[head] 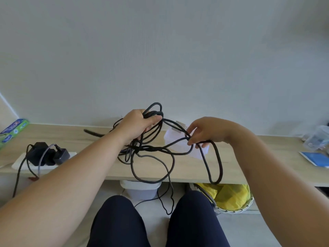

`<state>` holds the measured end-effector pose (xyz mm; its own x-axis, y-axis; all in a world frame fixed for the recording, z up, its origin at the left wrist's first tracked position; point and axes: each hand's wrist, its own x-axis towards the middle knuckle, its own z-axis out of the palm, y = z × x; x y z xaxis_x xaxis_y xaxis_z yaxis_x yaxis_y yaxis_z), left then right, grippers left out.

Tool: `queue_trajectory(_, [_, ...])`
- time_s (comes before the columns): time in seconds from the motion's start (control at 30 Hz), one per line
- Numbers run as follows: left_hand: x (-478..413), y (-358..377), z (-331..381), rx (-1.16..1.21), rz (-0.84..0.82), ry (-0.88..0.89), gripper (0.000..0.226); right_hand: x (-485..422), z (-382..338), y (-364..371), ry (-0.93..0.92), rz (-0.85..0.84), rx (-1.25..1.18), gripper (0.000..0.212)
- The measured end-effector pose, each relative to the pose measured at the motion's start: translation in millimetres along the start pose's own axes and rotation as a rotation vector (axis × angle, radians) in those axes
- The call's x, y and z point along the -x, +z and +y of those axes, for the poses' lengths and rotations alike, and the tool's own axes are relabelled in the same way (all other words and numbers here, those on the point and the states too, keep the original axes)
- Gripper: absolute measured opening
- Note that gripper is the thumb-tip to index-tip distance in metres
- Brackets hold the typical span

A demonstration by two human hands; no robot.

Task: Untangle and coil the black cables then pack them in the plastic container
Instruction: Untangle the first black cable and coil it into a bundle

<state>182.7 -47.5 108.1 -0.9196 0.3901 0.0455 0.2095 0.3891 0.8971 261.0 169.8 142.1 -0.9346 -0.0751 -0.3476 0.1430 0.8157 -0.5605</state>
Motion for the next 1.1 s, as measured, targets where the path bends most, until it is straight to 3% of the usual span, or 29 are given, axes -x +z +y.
queue_trajectory(0.1, [0,-5,-3,-0.022,0.006,-0.042,0.033,1,3,-3,-0.085,0.131,0.013,0.029])
queue_trajectory(0.27, [4,-14,3,0.091,-0.214,-0.123,0.049,2,11,-13,-0.211,0.201,-0.243,0.016])
queue_trajectory(0.37, [2,-14,11,0.065,-0.238,-0.143,0.061,-7,9,-16,-0.241,0.329,-0.131,0.020])
queue_trajectory(0.5, [-3,-16,9,0.055,-0.183,-0.215,0.059,-10,4,-19,-0.286,0.416,-0.048,0.017])
queue_trajectory(0.6, [-4,-18,7,0.079,-0.139,-0.235,0.058,-13,4,-25,-0.201,0.471,0.029,0.008])
queue_trajectory(0.7, [-4,-20,1,0.153,-0.093,-0.207,0.048,-16,4,-29,-0.027,0.435,0.284,0.034])
queue_trajectory(0.77, [-5,-22,-3,0.171,-0.068,-0.173,0.036,-13,5,-32,0.040,0.372,0.097,0.046])
queue_trajectory(0.83, [-7,-23,-7,0.165,-0.014,-0.155,0.030,-9,8,-33,0.088,0.227,-0.283,0.044])
queue_trajectory(0.87, [-8,-23,-8,0.165,0.019,-0.155,0.029,-7,9,-32,0.083,0.150,-0.359,0.041])
queue_trajectory(0.97, [-11,-23,-7,0.176,0.084,-0.158,0.027,-8,11,-30,0.055,0.062,-0.080,0.046])
queue_trajectory(1.03, [-13,-26,-3,0.189,0.070,-0.161,0.026,-9,7,-30,0.034,0.138,0.078,0.038])
queue_trajectory(1.1, [-12,-31,3,0.203,0.096,-0.143,0.024,-9,6,-35,0.001,0.200,-0.158,0.020])
